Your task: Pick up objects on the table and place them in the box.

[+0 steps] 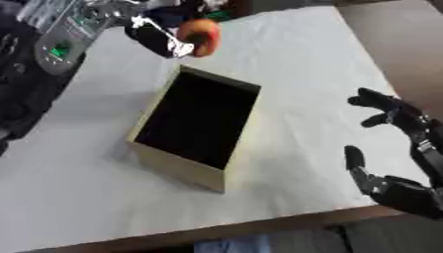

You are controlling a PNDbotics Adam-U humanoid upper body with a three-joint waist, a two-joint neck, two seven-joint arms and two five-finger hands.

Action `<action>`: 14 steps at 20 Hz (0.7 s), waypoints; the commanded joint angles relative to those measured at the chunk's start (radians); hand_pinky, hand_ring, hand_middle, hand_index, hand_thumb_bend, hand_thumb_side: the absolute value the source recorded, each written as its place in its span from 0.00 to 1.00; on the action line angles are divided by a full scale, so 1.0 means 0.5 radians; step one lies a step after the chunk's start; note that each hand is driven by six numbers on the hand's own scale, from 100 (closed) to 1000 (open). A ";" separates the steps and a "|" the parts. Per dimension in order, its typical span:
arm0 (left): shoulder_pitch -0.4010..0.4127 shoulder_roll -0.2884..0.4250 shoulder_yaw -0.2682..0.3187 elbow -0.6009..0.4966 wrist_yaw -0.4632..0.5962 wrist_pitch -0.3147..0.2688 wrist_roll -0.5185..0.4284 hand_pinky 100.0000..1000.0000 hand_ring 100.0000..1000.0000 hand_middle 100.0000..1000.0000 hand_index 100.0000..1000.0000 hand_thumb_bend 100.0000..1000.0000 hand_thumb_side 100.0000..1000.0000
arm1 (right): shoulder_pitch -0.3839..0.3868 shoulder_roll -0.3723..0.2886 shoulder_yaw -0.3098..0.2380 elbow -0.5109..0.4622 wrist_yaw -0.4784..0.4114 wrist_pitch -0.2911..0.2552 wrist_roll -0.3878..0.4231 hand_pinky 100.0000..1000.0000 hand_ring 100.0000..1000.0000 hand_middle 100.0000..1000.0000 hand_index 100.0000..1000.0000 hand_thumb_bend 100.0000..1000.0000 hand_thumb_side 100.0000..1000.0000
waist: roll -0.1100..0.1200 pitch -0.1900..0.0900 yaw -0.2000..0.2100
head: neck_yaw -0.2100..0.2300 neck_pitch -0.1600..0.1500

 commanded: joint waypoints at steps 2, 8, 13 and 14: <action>0.002 -0.011 -0.073 0.037 0.082 -0.035 -0.106 0.52 0.37 0.35 0.48 0.00 0.29 | -0.020 -0.038 -0.010 -0.035 -0.013 -0.009 0.002 0.65 0.88 0.82 1.00 0.00 0.22 | -0.008 -0.034 0.001 | -0.012 -0.005; 0.083 -0.017 -0.186 0.125 0.105 -0.111 -0.257 0.55 0.40 0.39 0.51 0.00 0.30 | -0.021 -0.037 -0.013 -0.034 -0.013 -0.007 0.002 0.65 0.88 0.82 1.00 0.00 0.22 | -0.006 -0.032 0.001 | -0.013 -0.009; 0.125 0.007 -0.206 0.141 0.038 -0.151 -0.427 0.67 0.59 0.60 0.76 0.25 0.37 | -0.019 -0.036 -0.016 -0.033 -0.012 -0.006 0.000 0.65 0.88 0.82 1.00 0.00 0.22 | -0.010 -0.034 0.010 | -0.015 -0.010; 0.131 0.016 -0.200 0.131 0.013 -0.154 -0.431 0.73 0.69 0.69 0.84 0.37 0.41 | -0.018 -0.036 -0.017 -0.033 -0.012 -0.005 -0.001 0.65 0.88 0.82 1.00 0.00 0.22 | -0.011 -0.035 0.011 | -0.016 -0.011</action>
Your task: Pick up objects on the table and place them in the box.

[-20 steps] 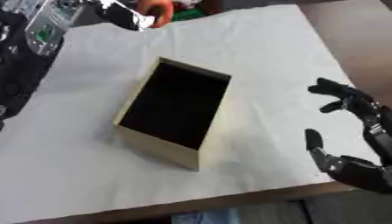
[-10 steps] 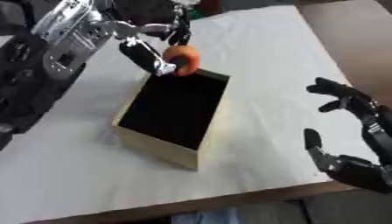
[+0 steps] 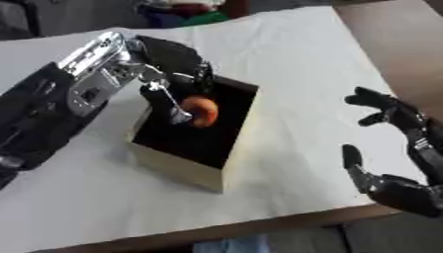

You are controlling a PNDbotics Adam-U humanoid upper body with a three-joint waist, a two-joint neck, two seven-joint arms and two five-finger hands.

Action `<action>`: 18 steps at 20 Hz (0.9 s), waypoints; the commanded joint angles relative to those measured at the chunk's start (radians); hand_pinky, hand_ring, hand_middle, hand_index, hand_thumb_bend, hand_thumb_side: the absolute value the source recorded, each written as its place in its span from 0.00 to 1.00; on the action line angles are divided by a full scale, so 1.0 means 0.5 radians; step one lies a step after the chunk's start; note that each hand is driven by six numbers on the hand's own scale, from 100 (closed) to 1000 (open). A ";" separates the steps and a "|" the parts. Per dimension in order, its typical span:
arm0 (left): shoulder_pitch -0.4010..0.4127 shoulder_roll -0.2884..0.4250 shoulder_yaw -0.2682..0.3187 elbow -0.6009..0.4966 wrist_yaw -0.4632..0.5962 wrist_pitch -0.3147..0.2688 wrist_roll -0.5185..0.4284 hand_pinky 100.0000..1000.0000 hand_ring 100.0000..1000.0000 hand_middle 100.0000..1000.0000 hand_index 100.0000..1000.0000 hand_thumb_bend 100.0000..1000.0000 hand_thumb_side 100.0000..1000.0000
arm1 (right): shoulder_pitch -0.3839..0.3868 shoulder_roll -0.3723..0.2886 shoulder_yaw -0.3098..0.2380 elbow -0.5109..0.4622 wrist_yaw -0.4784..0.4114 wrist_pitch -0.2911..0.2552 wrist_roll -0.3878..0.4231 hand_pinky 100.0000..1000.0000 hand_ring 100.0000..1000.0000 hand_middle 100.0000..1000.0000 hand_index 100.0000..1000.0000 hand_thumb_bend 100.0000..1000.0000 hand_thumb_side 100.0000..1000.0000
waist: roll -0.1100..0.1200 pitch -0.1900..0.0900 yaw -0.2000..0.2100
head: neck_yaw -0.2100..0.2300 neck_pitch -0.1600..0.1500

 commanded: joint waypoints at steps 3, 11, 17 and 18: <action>-0.007 0.096 0.051 -0.104 -0.108 -0.060 -0.050 0.78 0.75 0.76 0.91 0.48 0.46 | -0.011 -0.036 -0.019 -0.031 -0.006 -0.005 -0.003 0.65 0.88 0.82 1.00 0.00 0.21 | -0.018 -0.038 0.011 | -0.011 -0.009; 0.124 0.304 0.426 -0.717 0.078 0.267 0.409 0.79 0.75 0.75 0.89 0.45 0.60 | 0.003 -0.032 -0.033 -0.026 0.000 -0.001 -0.016 0.65 0.88 0.82 1.00 0.00 0.21 | -0.038 -0.045 0.058 | -0.034 -0.006; 0.456 0.273 0.759 -1.118 0.455 0.627 1.043 0.77 0.70 0.68 0.84 0.39 0.64 | 0.006 -0.025 -0.051 -0.027 0.009 0.007 -0.036 0.65 0.88 0.82 1.00 0.00 0.21 | -0.054 -0.034 0.117 | -0.038 -0.010; 0.519 0.248 0.799 -1.134 0.526 0.657 1.166 0.76 0.69 0.67 0.83 0.37 0.65 | 0.005 -0.023 -0.053 -0.028 0.010 0.009 -0.039 0.65 0.88 0.82 1.00 0.00 0.21 | -0.057 -0.031 0.129 | -0.037 -0.009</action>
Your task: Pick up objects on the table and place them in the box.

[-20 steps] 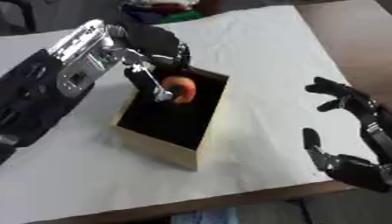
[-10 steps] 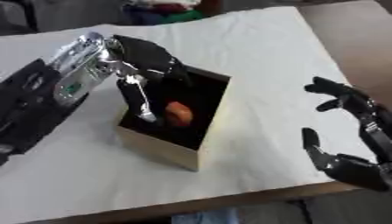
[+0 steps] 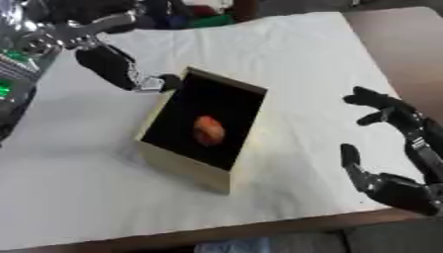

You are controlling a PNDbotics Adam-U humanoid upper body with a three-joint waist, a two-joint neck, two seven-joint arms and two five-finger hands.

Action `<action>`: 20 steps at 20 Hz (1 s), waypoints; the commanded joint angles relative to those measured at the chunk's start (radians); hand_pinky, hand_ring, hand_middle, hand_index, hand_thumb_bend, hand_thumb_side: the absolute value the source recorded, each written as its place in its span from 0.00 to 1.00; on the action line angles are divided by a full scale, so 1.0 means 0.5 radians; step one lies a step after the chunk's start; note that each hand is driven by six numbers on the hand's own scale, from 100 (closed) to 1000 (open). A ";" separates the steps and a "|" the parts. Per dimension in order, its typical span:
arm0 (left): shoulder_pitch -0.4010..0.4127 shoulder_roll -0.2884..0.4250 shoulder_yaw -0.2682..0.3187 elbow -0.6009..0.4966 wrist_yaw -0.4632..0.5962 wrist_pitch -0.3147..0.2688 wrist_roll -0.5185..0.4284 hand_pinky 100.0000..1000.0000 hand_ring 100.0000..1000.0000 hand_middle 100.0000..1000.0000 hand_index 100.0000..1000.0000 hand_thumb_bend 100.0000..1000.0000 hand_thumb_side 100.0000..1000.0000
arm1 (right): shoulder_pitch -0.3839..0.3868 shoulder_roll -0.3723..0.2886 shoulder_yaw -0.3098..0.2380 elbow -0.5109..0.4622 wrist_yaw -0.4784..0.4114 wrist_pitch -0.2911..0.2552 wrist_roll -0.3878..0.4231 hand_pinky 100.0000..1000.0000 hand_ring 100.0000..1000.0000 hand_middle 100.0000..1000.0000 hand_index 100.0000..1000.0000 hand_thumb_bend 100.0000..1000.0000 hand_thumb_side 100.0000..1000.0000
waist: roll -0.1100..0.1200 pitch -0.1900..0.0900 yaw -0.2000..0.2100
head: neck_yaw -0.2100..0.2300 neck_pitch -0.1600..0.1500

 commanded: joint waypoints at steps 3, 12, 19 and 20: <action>0.232 -0.102 0.235 -0.119 0.331 0.162 0.607 0.76 0.68 0.64 0.82 0.33 0.64 | -0.016 -0.019 -0.029 -0.030 0.013 0.005 -0.021 0.65 0.88 0.82 1.00 0.00 0.21 | -0.009 -0.015 0.029 | 0.018 -0.013; 0.574 -0.365 0.379 -0.121 0.587 0.130 1.193 0.75 0.65 0.61 0.81 0.26 0.64 | -0.024 -0.008 -0.041 -0.034 0.019 0.014 -0.036 0.65 0.88 0.82 1.00 0.00 0.21 | -0.020 0.001 0.078 | 0.082 -0.013; 0.667 -0.441 0.404 -0.121 0.620 0.126 1.277 0.74 0.65 0.61 0.82 0.25 0.64 | -0.021 -0.006 -0.042 -0.034 0.020 0.015 -0.038 0.65 0.88 0.82 1.00 0.00 0.21 | -0.026 0.000 0.099 | 0.091 -0.014; 0.672 -0.447 0.406 -0.121 0.622 0.129 1.281 0.74 0.65 0.61 0.82 0.25 0.64 | -0.021 -0.006 -0.041 -0.034 0.020 0.014 -0.037 0.65 0.88 0.82 1.00 0.00 0.21 | -0.026 -0.001 0.101 | 0.091 -0.012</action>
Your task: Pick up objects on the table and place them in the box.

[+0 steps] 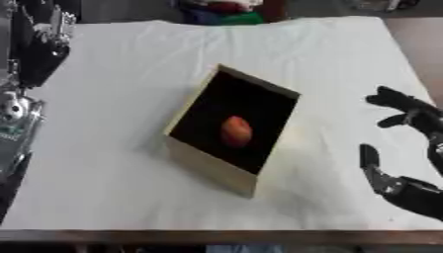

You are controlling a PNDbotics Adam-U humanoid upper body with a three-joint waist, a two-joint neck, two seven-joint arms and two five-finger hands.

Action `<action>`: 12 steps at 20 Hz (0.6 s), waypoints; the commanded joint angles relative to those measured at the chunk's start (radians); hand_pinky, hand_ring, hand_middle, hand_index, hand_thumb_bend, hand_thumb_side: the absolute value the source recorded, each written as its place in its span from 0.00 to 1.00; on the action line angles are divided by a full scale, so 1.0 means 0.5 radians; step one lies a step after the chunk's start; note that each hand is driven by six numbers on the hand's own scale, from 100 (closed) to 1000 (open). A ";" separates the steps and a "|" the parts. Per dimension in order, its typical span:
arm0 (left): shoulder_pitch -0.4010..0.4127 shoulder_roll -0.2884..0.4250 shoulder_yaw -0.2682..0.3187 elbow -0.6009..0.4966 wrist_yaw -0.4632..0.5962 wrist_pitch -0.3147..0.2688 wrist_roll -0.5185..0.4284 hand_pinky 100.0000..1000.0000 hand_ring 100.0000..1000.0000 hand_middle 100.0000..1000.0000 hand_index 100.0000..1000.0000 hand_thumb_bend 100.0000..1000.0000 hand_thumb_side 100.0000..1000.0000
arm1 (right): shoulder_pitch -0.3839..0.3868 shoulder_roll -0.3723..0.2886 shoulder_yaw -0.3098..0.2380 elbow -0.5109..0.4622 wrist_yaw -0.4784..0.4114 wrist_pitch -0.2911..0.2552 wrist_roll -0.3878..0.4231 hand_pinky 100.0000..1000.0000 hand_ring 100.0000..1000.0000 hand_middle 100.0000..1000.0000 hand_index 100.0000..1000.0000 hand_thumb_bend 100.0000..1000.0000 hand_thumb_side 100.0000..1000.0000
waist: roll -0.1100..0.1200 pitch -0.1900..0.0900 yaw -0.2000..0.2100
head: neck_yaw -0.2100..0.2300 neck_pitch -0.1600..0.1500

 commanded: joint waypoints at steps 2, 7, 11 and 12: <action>0.001 -0.001 0.032 -0.039 0.012 0.004 0.024 0.74 0.64 0.61 0.82 0.25 0.64 | -0.017 -0.010 -0.015 -0.033 0.006 0.002 -0.007 0.65 0.88 0.82 1.00 0.00 0.21 | -0.002 -0.026 0.001 | 0.003 -0.009; 0.008 -0.013 0.031 -0.039 0.012 -0.004 0.026 0.74 0.64 0.61 0.82 0.25 0.64 | -0.020 -0.015 -0.013 -0.036 0.005 0.001 -0.006 0.65 0.88 0.82 1.00 0.00 0.21 | -0.002 -0.027 0.011 | -0.003 -0.011; 0.014 -0.019 0.030 -0.039 0.010 0.001 0.025 0.74 0.64 0.61 0.82 0.25 0.64 | -0.019 -0.016 -0.011 -0.037 0.004 0.000 -0.005 0.65 0.88 0.82 1.00 0.00 0.21 | -0.002 -0.026 0.008 | -0.010 -0.013; 0.014 -0.021 0.031 -0.039 0.008 0.000 0.024 0.74 0.64 0.61 0.82 0.25 0.64 | -0.019 -0.017 -0.012 -0.038 0.004 0.000 -0.006 0.65 0.88 0.82 1.00 0.00 0.21 | -0.002 -0.025 0.006 | -0.012 -0.017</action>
